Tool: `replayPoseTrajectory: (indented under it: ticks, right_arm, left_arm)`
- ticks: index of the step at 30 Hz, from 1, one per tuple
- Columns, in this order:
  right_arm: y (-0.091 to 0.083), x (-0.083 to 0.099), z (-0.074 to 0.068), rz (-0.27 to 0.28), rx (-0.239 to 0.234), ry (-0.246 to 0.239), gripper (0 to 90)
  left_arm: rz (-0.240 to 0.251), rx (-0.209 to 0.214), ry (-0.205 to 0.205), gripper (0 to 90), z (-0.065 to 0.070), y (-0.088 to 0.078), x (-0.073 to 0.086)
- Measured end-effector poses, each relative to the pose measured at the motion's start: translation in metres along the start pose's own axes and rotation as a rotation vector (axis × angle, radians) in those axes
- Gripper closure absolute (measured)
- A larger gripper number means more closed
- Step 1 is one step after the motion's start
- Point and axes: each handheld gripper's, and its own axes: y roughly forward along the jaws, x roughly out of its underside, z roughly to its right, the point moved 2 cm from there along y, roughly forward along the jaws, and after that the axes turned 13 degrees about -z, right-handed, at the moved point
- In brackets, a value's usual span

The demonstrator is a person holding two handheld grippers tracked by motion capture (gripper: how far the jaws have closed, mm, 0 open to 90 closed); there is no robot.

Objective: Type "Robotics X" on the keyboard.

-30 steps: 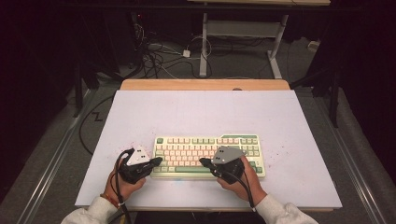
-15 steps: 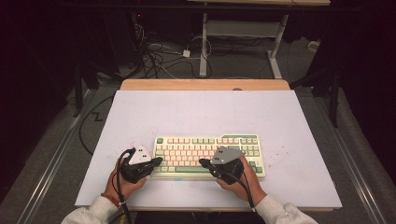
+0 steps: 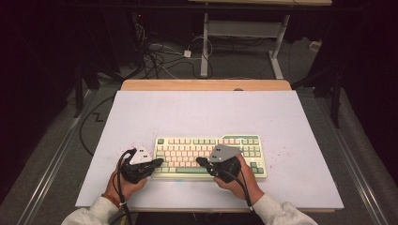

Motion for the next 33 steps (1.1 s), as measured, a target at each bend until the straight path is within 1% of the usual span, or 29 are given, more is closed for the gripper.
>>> replayPoseTrajectory:
  ticks: [4,9,10,16,17,20,25,29,32,33]
  right_arm:
    - [0.005,-0.009,-0.004,0.007,-0.011,-0.015,90.0]
    - [0.017,-0.019,-0.009,0.003,-0.024,-0.018,90.0]
    - [0.019,-0.020,-0.009,-0.001,-0.024,-0.025,90.0]
    - [0.035,-0.030,-0.015,-0.028,-0.044,-0.027,90.0]
    - [0.038,-0.031,-0.016,-0.032,-0.043,-0.034,90.0]
    - [0.047,-0.034,-0.018,-0.052,-0.047,-0.041,90.0]
    - [0.057,-0.037,-0.021,-0.065,-0.053,-0.041,90.0]
    - [0.062,-0.039,-0.021,-0.073,-0.050,-0.046,90.0]
    - [0.064,-0.040,-0.022,-0.075,-0.048,-0.035,90.0]
    - [0.065,-0.040,-0.021,-0.079,-0.046,-0.043,90.0]
  left_arm:
    - [0.000,-0.001,0.000,88.0,0.000,0.000,0.000]
    - [0.000,0.000,-0.002,88.0,0.000,0.000,0.000]
    - [0.000,0.000,-0.001,87.9,0.000,0.000,0.000]
    - [0.002,0.003,-0.004,88.0,0.000,0.000,0.000]
    - [0.003,0.003,-0.005,87.9,0.000,0.000,0.000]
    - [0.004,0.005,-0.006,88.0,0.000,0.000,0.000]
    - [0.004,0.006,-0.006,88.0,0.000,0.000,0.001]
    - [0.003,0.004,-0.007,87.9,0.000,0.000,0.000]
    - [0.003,0.003,-0.007,87.9,0.000,0.000,0.000]
    - [0.003,0.004,-0.007,88.0,0.000,0.000,0.000]
